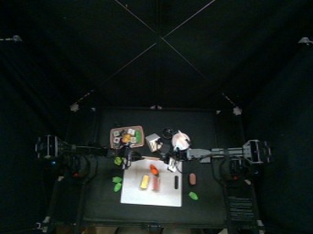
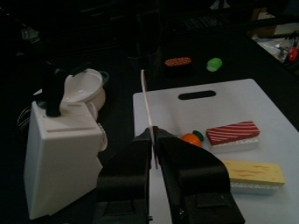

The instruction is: Cut carrot

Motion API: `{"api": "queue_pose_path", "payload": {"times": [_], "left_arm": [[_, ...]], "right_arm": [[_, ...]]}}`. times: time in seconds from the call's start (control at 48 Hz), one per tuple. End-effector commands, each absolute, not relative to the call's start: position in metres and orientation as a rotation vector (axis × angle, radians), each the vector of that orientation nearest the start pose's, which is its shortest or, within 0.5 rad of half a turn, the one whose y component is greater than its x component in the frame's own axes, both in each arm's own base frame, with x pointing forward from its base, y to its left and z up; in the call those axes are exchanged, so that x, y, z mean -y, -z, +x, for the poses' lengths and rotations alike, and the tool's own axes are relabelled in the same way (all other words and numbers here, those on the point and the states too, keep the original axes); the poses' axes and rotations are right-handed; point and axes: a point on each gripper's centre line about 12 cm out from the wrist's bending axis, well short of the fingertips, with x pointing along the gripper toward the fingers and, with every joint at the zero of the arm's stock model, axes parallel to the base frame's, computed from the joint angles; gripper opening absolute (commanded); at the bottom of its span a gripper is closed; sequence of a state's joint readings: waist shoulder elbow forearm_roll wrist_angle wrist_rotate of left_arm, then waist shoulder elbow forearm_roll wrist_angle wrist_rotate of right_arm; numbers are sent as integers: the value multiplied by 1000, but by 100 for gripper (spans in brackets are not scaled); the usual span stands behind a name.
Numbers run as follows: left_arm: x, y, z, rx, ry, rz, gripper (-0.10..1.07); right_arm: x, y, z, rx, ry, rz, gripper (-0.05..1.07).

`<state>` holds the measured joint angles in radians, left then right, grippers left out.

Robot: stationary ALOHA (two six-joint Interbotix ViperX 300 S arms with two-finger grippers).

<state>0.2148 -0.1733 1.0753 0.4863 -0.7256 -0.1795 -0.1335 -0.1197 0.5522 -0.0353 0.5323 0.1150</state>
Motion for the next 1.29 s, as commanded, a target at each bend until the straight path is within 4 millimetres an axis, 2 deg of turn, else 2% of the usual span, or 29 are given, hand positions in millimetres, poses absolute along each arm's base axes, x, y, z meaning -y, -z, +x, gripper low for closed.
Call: {"api": "queue_pose_path", "payload": {"times": [0.0, 0.312, 0.604, 0.896, 1.271], "left_arm": [[-23, -176, 302, -184, 140, 131, 49], [-8, -165, 299, -163, 172, 74, 49], [7, -145, 308, -210, 190, 18, 49], [21, -124, 307, -275, 171, -49, 49], [27, -114, 309, -310, 136, -94, 49]], "right_arm": [[60, -209, 351, -941, 180, 64, 35], [64, -201, 342, -890, 157, -94, 35], [57, -200, 343, -850, 139, -75, 35], [44, -180, 350, -898, 101, -81, 35], [45, -163, 352, -959, 102, -75, 35]]}}
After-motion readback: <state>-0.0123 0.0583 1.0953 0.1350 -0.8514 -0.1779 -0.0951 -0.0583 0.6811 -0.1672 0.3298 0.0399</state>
